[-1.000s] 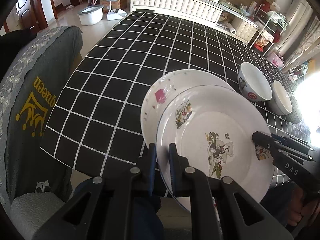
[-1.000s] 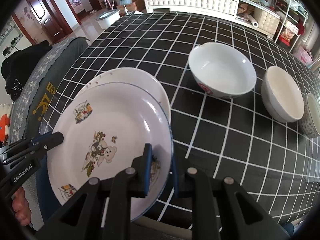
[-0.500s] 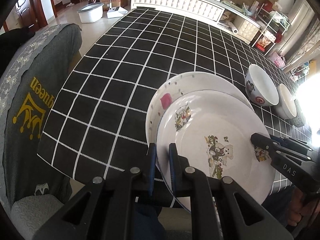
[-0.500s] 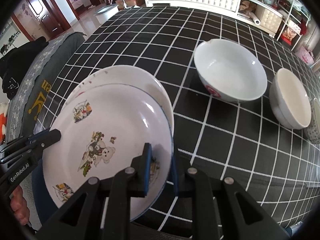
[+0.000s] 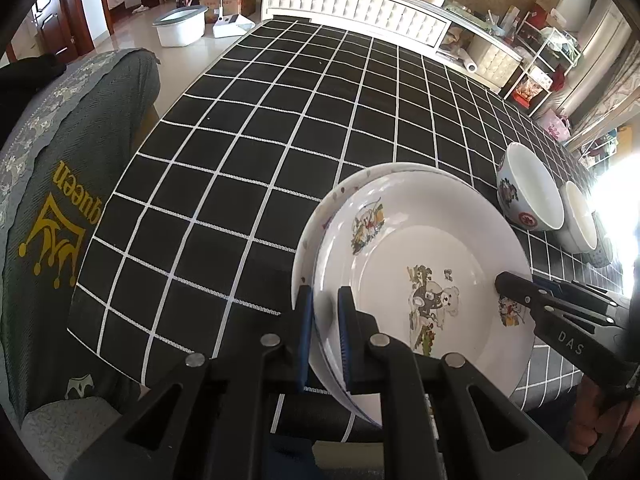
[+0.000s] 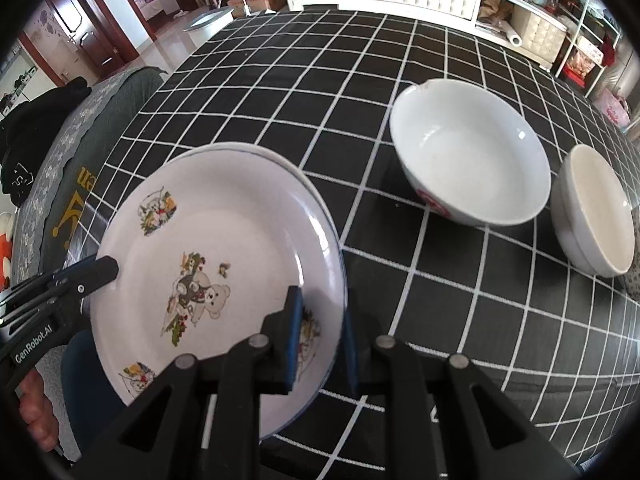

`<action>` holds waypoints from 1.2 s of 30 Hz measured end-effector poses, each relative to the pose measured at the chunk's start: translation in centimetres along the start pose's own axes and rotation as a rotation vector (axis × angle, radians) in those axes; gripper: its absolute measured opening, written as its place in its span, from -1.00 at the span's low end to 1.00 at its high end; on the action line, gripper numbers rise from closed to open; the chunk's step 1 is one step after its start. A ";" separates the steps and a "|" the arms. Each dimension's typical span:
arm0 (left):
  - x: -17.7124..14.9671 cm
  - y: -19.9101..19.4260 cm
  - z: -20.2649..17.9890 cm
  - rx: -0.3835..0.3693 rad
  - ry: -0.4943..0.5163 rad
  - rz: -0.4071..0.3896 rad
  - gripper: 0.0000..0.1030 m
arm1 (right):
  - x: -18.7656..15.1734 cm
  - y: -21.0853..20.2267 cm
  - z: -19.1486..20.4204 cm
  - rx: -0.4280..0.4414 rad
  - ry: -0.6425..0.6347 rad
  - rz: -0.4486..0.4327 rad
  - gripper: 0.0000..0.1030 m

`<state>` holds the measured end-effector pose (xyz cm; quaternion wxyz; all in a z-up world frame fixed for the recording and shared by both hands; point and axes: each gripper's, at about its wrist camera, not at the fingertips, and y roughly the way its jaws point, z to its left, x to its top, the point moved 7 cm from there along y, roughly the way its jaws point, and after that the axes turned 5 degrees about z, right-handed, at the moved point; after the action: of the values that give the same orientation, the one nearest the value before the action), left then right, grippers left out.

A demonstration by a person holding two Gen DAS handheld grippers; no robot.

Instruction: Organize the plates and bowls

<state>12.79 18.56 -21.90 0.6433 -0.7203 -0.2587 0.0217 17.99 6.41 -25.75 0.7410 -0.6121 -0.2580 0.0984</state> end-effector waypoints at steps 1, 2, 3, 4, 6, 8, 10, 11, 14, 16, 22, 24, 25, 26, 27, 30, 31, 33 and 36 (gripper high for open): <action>0.0 0.0 0.0 -0.002 -0.002 0.001 -0.79 | 0.0 0.0 0.0 -0.001 -0.001 -0.001 -0.55; 0.1 0.0 0.0 -0.004 -0.006 0.004 -0.79 | 0.1 0.0 0.0 -0.001 -0.002 -0.003 -0.55; 0.1 0.0 0.0 -0.006 -0.011 0.007 -0.79 | 0.1 0.0 0.0 -0.001 -0.006 -0.005 -0.55; 0.2 0.0 0.1 -0.011 -0.019 0.010 -0.79 | 0.1 0.0 0.0 -0.005 -0.012 -0.009 -0.55; 0.2 0.0 0.1 -0.010 -0.017 0.012 -0.78 | 0.2 0.0 0.3 -0.036 -0.043 -0.024 -0.52; 0.1 0.0 0.0 -0.002 -0.009 0.008 -0.77 | 0.1 0.0 0.6 -0.070 -0.072 -0.033 -0.46; -0.1 -0.1 -0.2 0.005 -0.001 0.005 -0.72 | 0.1 -0.1 0.8 -0.105 -0.090 -0.035 -0.39; -0.2 -0.3 -0.4 0.004 0.007 0.004 -0.65 | 0.1 -0.1 0.9 -0.134 -0.101 -0.040 -0.31; -0.6 -0.7 -0.7 0.004 0.027 -0.002 -0.40 | -0.4 -0.2 1.0 -0.185 -0.125 -0.045 -0.02; -0.7 -1.3 -0.7 0.028 0.044 -0.028 -0.31 | -0.7 -0.3 0.9 -0.164 -0.108 -0.044 0.09; -0.9 -2.5 -1.4 0.031 0.073 -0.051 -0.31 | -0.7 -1.9 -0.1 -0.107 -0.036 -0.075 0.24; -0.9 -2.9 -1.9 0.029 0.084 -0.059 -0.30 | -0.7 -2.9 -0.2 -0.093 -0.034 -0.094 0.24; -0.9 -3.1 -2.2 0.026 0.090 -0.063 -0.29 | -0.9 -3.4 0.0 -0.088 -0.031 -0.104 0.24; -0.9 -3.5 -2.7 0.021 0.098 -0.069 -0.20 | -1.1 -4.0 -0.1 -0.075 -0.025 -0.117 0.24; -0.9 -3.6 -3.0 0.018 0.103 -0.075 -0.18 | -1.1 -4.5 -0.1 -0.066 -0.017 -0.128 0.24; -1.1 -4.4 -4.2 0.009 0.122 -0.092 -0.18 | -1.2 -6.1 -0.7 -0.069 0.027 -0.167 0.33; -1.1 -4.7 -4.7 0.008 0.131 -0.098 -0.18 | -1.3 -6.6 -1.0 -0.073 0.039 -0.181 0.35; -1.0 -5.2 -5.5 0.004 0.142 -0.107 -0.18 | -1.5 -7.9 -1.7 -0.077 0.063 -0.217 0.39; -1.1 -6.5 -7.2 -0.016 0.179 -0.137 -0.17 | -1.9 -9.8 -2.6 -0.060 0.102 -0.275 0.48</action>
<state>12.27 11.76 -14.92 0.6581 -0.7049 -0.2493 -0.0886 16.04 1.04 -17.12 0.7409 -0.5971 -0.3044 -0.0431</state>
